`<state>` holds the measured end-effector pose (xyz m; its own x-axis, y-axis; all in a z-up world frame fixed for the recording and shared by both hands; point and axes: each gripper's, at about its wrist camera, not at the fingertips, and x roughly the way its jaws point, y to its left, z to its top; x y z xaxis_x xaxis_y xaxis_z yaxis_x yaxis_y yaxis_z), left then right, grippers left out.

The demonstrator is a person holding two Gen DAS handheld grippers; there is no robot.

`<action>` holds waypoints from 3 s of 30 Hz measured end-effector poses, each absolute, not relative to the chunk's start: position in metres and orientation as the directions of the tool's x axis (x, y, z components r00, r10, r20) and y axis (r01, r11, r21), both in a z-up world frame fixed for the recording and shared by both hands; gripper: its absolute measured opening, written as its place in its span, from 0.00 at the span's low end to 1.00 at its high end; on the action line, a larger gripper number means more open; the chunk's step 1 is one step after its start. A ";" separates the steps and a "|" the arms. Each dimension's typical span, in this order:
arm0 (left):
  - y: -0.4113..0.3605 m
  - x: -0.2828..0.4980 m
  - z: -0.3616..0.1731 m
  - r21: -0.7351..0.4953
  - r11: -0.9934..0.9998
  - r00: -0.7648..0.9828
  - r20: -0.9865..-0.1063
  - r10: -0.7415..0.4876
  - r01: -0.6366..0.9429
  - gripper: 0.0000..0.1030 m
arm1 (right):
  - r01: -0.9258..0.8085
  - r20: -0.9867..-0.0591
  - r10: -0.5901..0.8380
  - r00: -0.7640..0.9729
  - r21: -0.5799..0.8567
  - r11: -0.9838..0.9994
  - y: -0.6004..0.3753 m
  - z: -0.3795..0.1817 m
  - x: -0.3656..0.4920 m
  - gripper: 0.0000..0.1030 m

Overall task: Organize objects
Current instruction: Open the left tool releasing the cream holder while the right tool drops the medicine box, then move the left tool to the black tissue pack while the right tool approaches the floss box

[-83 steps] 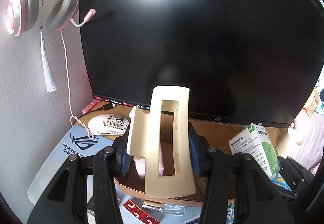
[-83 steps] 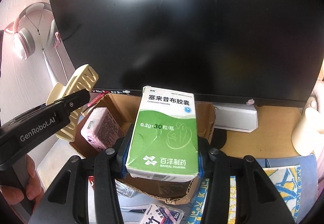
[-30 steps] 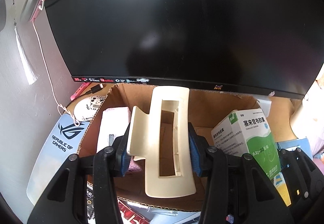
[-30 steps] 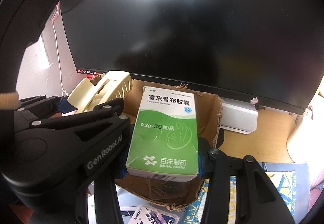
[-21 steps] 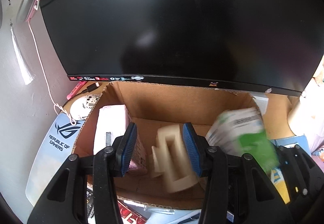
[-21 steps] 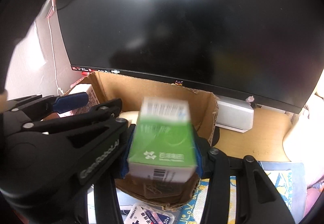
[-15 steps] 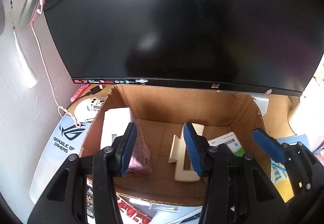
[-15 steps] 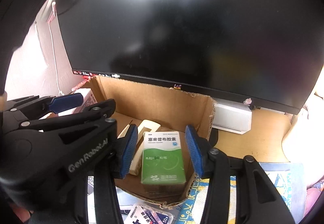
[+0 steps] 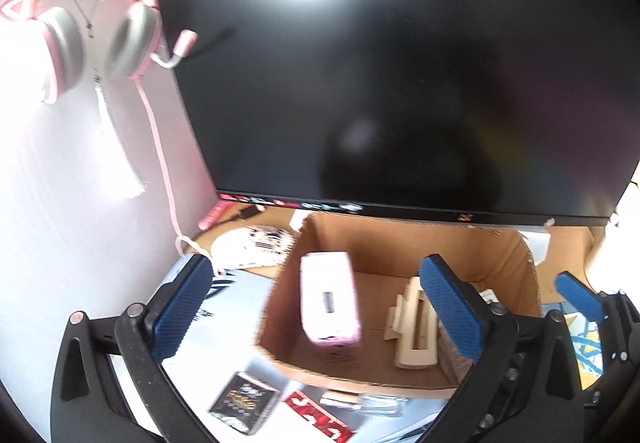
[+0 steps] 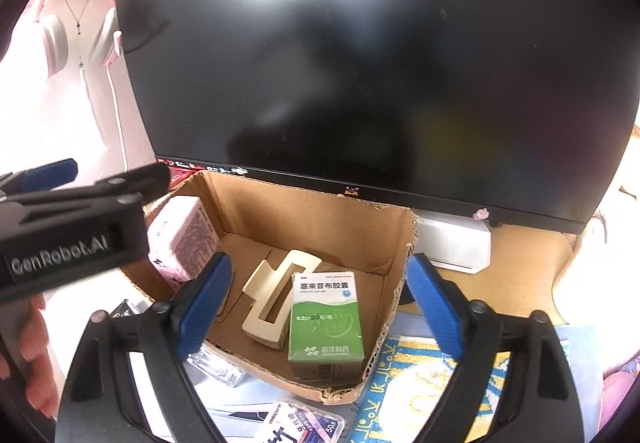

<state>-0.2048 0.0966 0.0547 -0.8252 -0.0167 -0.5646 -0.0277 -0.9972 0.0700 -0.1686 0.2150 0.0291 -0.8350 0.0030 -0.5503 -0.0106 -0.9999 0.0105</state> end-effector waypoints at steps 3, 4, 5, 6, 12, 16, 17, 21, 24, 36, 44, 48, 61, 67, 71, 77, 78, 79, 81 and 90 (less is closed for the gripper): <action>0.086 -0.203 0.060 0.075 -0.997 -0.825 -0.564 -0.038 -0.005 1.00 | 0.009 -0.553 -0.015 -0.833 0.014 -1.000 0.213 0.033 -0.166 0.94; 0.083 -0.202 0.061 0.072 -0.997 -0.825 -0.563 -0.042 0.002 1.00 | 0.013 -0.555 -0.020 -0.831 0.016 -1.000 0.213 0.034 -0.165 0.95; 0.079 -0.202 0.062 0.069 -0.998 -0.824 -0.564 -0.047 0.010 1.00 | 0.011 -0.556 -0.019 -0.831 0.017 -1.000 0.213 0.036 -0.164 0.96; 0.075 -0.201 0.064 0.065 -0.998 -0.822 -0.566 -0.054 0.020 1.00 | 0.006 -0.551 -0.014 -0.834 0.016 -1.000 0.213 0.037 -0.162 0.98; 0.047 -0.190 0.072 0.005 -0.999 -0.821 -0.569 -0.046 0.053 1.00 | -0.026 -0.527 0.001 -0.850 0.040 -0.999 0.219 0.049 -0.155 1.00; 0.029 -0.180 0.070 -0.024 -0.997 -0.819 -0.571 -0.050 0.078 1.00 | -0.034 -0.519 -0.016 -0.854 0.086 -0.996 0.221 0.055 -0.149 1.00; 0.025 -0.178 0.068 -0.023 -0.996 -0.815 -0.576 -0.058 0.087 1.00 | -0.034 -0.519 -0.019 -0.854 0.093 -0.995 0.221 0.056 -0.147 1.00; 0.014 -0.171 0.061 0.023 -0.990 -0.801 -0.586 -0.125 0.137 1.00 | -0.067 -0.512 0.010 -0.859 0.093 -0.993 0.218 0.058 -0.140 1.00; 0.002 -0.164 0.055 0.025 -0.984 -0.790 -0.593 -0.157 0.176 1.00 | -0.082 -0.521 0.024 -0.853 0.087 -0.993 0.215 0.057 -0.136 1.00; -0.031 -0.146 0.040 -0.056 -0.984 -0.789 -0.605 -0.103 0.172 1.00 | -0.112 -0.543 0.056 -0.838 0.070 -0.991 0.202 0.056 -0.114 1.00; -0.019 -0.138 0.041 -0.054 -0.991 -0.797 -0.600 -0.068 0.126 1.00 | -0.103 -0.580 0.055 -0.812 0.049 -0.993 0.196 0.036 -0.103 1.00; -0.007 -0.139 0.041 -0.006 -0.994 -0.802 -0.591 -0.086 0.110 1.00 | -0.123 -0.611 0.055 -0.789 0.069 -0.990 0.198 0.022 -0.106 1.00; -0.022 -0.156 0.000 -0.173 -0.977 -0.759 -0.650 0.017 0.126 1.00 | -0.134 -0.676 0.058 -0.735 0.060 -0.989 0.191 -0.005 -0.105 1.00; -0.034 -0.165 -0.024 -0.185 -0.968 -0.734 -0.679 0.001 0.170 1.00 | -0.133 -0.687 0.083 -0.722 0.020 -0.991 0.189 -0.014 -0.102 1.00; -0.038 -0.170 -0.035 -0.170 -0.967 -0.711 -0.703 -0.015 0.188 1.00 | -0.138 -0.698 0.074 -0.712 0.036 -0.990 0.194 -0.023 -0.101 1.00; -0.041 -0.174 -0.042 -0.168 -0.965 -0.689 -0.724 -0.017 0.200 1.00 | -0.180 -0.714 0.118 -0.690 0.011 -0.984 0.197 -0.033 -0.103 1.00; -0.040 -0.175 -0.043 -0.164 -0.966 -0.685 -0.729 -0.018 0.200 1.00 | -0.178 -0.714 0.128 -0.688 -0.006 -0.984 0.196 -0.035 -0.104 1.00; -0.039 -0.176 -0.045 -0.157 -0.967 -0.680 -0.733 -0.020 0.198 1.00 | -0.177 -0.714 0.136 -0.687 -0.017 -0.984 0.195 -0.035 -0.104 1.00; -0.036 -0.179 -0.047 -0.135 -0.972 -0.667 -0.745 -0.030 0.195 1.00 | -0.178 -0.714 0.147 -0.685 -0.032 -0.984 0.193 -0.036 -0.104 1.00; -0.023 -0.184 -0.058 -0.030 -0.986 -0.619 -0.781 -0.081 0.166 1.00 | -0.164 -0.731 0.146 -0.667 -0.047 -0.985 0.188 -0.043 -0.111 1.00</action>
